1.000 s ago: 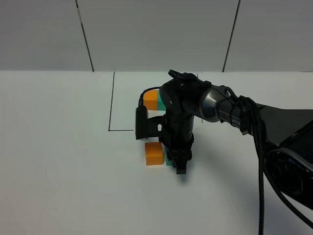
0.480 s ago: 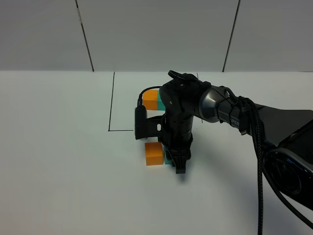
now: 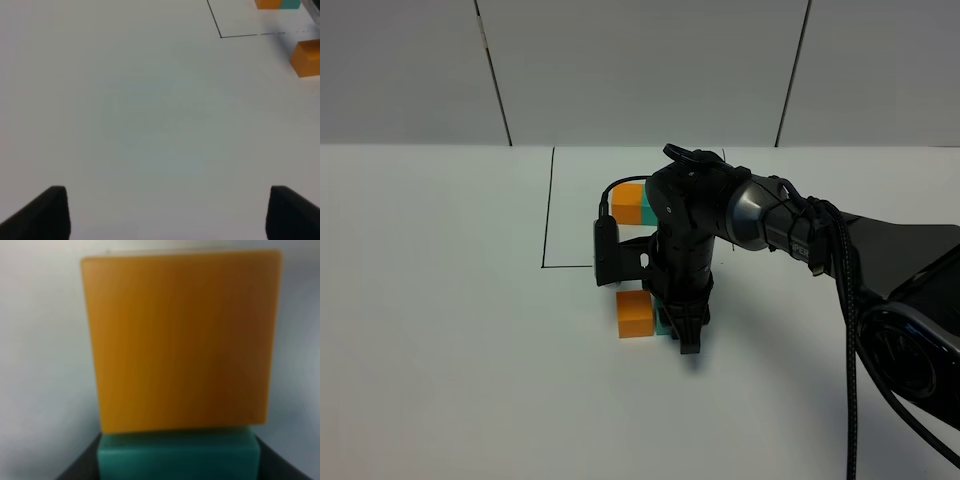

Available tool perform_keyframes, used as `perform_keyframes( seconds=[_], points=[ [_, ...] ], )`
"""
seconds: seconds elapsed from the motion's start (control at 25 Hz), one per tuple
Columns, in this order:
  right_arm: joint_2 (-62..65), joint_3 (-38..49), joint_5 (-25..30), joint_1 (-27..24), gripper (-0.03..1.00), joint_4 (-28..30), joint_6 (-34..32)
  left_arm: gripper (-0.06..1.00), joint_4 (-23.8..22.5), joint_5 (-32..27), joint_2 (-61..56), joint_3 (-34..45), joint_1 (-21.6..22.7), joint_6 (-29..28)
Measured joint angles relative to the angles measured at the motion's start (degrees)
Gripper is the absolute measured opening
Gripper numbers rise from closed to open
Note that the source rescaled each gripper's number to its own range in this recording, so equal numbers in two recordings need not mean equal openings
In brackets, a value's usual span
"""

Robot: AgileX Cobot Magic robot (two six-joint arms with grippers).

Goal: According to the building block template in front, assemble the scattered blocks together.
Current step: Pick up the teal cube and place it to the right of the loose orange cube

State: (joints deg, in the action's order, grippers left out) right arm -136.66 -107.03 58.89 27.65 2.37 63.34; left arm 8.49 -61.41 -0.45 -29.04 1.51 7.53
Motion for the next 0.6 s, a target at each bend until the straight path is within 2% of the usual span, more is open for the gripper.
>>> perform_keyframes(
  seconds=[0.6],
  points=[
    [-0.5, -0.2, 0.2, 0.1, 0.01, -0.3, 0.2, 0.67, 0.0, 0.0, 0.0, 0.0, 0.0, 0.0]
  ],
)
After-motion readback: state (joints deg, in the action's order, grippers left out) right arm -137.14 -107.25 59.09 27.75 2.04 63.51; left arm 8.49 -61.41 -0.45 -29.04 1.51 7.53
